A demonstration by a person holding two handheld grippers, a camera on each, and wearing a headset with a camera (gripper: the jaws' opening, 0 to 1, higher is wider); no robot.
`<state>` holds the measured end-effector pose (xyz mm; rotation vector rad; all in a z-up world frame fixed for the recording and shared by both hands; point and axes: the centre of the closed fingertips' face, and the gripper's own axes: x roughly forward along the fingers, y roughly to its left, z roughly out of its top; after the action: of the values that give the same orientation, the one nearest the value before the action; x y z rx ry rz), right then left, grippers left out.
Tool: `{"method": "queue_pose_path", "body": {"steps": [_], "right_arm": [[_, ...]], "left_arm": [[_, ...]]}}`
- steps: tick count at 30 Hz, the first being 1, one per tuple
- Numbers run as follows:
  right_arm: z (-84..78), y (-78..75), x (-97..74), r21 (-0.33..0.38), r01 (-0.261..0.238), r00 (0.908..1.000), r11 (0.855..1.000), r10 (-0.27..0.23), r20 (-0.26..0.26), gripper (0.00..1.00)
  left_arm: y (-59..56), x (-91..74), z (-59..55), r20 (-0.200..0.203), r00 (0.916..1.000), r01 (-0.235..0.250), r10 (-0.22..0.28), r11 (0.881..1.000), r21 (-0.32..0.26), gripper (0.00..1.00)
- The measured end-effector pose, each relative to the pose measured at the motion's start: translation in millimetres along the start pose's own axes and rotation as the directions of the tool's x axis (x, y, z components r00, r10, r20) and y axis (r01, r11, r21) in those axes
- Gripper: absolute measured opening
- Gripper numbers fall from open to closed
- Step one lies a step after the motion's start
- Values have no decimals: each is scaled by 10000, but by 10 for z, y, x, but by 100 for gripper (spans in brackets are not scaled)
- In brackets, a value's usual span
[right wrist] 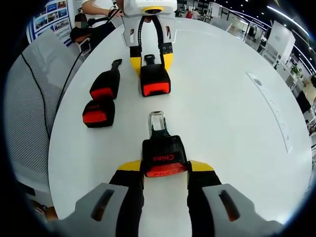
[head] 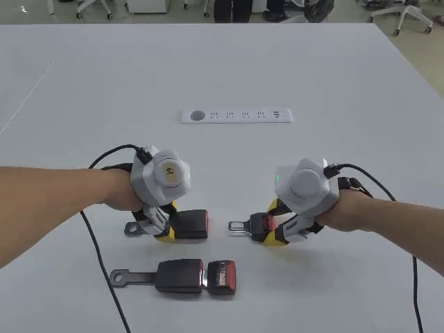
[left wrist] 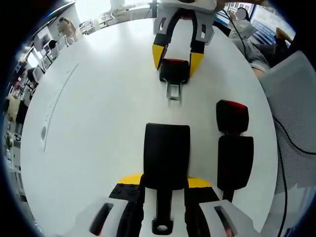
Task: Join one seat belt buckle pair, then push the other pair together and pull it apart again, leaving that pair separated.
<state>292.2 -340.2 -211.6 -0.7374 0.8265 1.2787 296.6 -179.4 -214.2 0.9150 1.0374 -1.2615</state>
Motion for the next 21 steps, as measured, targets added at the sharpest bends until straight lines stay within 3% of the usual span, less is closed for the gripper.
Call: {"method": "queue_pose_path", "body": {"steps": [21], "right_arm": [[-114,-44,-93,127,234,9996,9996,-233,-134,35]], "left_arm": [[14,9,3,43,10000,-5,5,10000,5,32]]}}
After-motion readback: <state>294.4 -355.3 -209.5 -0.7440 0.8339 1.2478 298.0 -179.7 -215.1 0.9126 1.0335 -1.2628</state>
